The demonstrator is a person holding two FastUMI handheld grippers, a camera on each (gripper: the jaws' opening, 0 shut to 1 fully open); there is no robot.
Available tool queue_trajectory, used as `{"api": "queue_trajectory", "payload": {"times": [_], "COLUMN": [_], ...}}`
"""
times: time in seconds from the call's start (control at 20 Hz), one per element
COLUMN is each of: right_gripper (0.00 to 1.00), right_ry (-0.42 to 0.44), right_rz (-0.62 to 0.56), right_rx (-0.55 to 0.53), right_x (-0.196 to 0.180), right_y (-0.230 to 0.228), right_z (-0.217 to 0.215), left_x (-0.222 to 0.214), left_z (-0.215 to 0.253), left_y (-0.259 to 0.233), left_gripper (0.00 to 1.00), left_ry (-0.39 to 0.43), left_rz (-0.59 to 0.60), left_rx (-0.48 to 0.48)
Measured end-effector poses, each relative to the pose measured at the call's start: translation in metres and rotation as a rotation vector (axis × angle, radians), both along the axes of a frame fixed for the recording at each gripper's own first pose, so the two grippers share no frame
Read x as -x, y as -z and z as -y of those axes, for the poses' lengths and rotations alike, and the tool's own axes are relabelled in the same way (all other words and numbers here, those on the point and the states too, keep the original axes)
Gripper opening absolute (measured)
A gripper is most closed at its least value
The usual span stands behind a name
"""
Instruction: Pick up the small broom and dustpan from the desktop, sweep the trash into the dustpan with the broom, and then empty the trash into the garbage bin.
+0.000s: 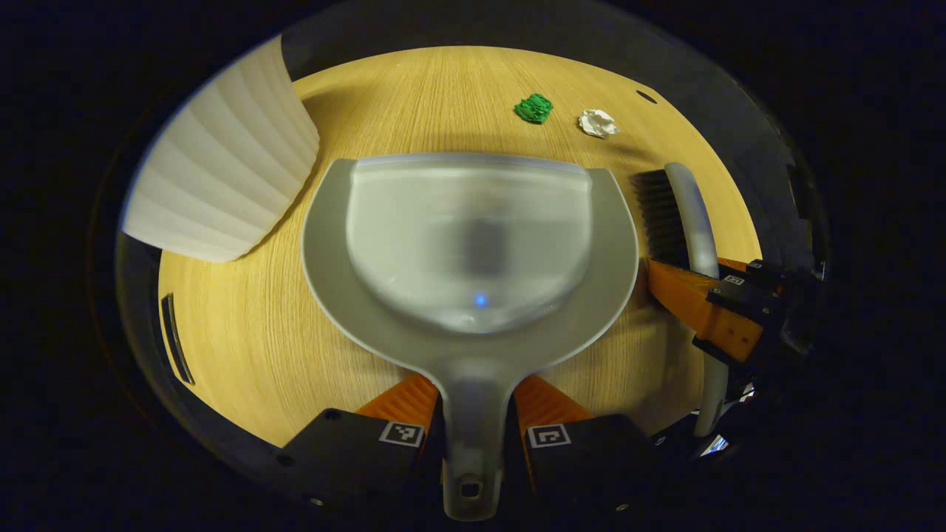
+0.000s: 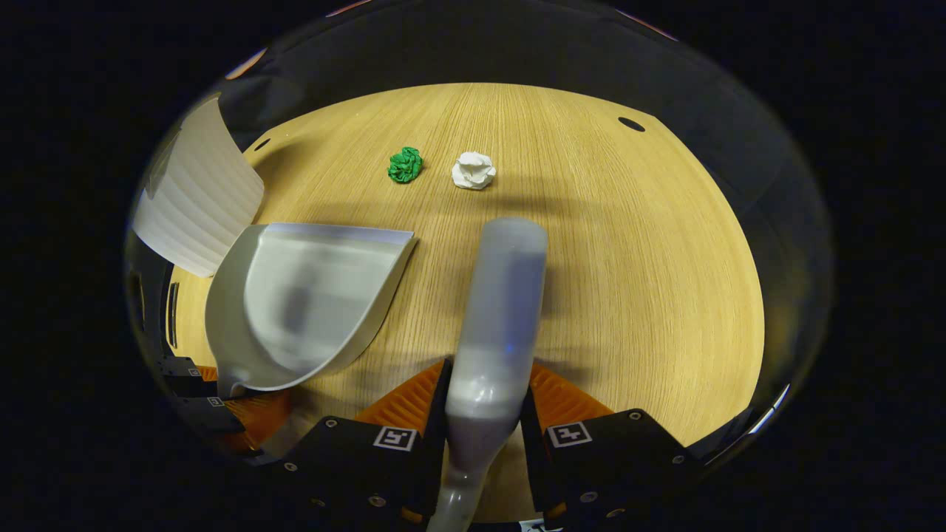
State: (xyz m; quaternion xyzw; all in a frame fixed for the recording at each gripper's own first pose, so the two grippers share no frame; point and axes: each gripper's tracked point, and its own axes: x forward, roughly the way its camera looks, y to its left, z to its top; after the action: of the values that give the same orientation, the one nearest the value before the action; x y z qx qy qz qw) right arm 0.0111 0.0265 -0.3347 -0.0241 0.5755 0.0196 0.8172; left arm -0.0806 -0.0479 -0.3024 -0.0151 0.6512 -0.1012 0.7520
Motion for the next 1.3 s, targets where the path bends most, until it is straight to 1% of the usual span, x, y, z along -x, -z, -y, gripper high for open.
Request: {"api": "queue_trajectory", "payload": {"times": [0.05, 0.15, 0.2, 0.3, 0.4, 0.45, 0.55, 0.6, 0.75, 0.85, 0.9, 0.95, 1.1, 1.3], "right_gripper": [0.47, 0.42, 0.41, 0.39, 0.38, 0.38, 0.38, 0.38, 0.38, 0.38, 0.38, 0.38, 0.38, 0.37], "right_ry": [-0.005, -0.011, -0.012, -0.019, -0.028, -0.031, -0.062, -0.096, -0.165, -0.229, -0.261, -0.295, -0.406, -0.632], "right_rz": [-0.003, -0.022, -0.032, -0.032, -0.022, -0.024, -0.026, -0.022, -0.027, -0.024, -0.029, -0.038, -0.080, -0.123], "right_rx": [-0.006, -0.038, -0.052, -0.058, -0.063, -0.073, -0.082, -0.074, -0.085, -0.084, -0.082, -0.082, -0.095, -0.098], "right_x": [-0.002, -0.004, -0.005, -0.014, -0.031, -0.042, -0.064, -0.079, -0.112, -0.134, -0.140, -0.146, -0.148, -0.140], "right_y": [-0.002, -0.003, -0.004, -0.007, -0.010, -0.011, -0.012, -0.015, -0.016, -0.016, -0.017, -0.014, -0.010, -0.011], "right_z": [0.001, 0.002, 0.005, 0.016, 0.028, 0.030, 0.037, 0.042, 0.041, 0.036, 0.033, 0.028, 0.007, -0.027], "left_x": [0.002, 0.001, -0.005, -0.017, -0.032, -0.040, -0.054, -0.062, -0.078, -0.087, -0.091, -0.088, -0.091, -0.096], "left_z": [-0.002, -0.010, -0.013, -0.018, -0.022, -0.023, -0.027, -0.030, -0.035, -0.030, -0.028, -0.029, -0.027, -0.027], "left_y": [-0.001, -0.001, 0.000, 0.001, 0.009, 0.014, 0.018, 0.020, 0.018, 0.016, 0.014, 0.015, 0.019, 0.017], "left_gripper": [0.36, 0.34, 0.33, 0.32, 0.32, 0.32, 0.32, 0.31, 0.31, 0.31, 0.31, 0.31, 0.31, 0.31], "left_ry": [0.021, 0.078, 0.107, 0.190, 0.283, 0.315, 0.364, 0.396, 0.483, 0.506, 0.498, 0.513, 0.525, 0.609], "left_rz": [-0.003, 0.016, 0.033, 0.070, 0.096, 0.102, 0.109, 0.105, 0.113, 0.115, 0.126, 0.120, 0.133, 0.153], "left_rx": [0.009, 0.011, 0.016, 0.034, 0.046, 0.054, 0.056, 0.050, 0.039, 0.043, 0.050, 0.053, 0.061, 0.067]}}
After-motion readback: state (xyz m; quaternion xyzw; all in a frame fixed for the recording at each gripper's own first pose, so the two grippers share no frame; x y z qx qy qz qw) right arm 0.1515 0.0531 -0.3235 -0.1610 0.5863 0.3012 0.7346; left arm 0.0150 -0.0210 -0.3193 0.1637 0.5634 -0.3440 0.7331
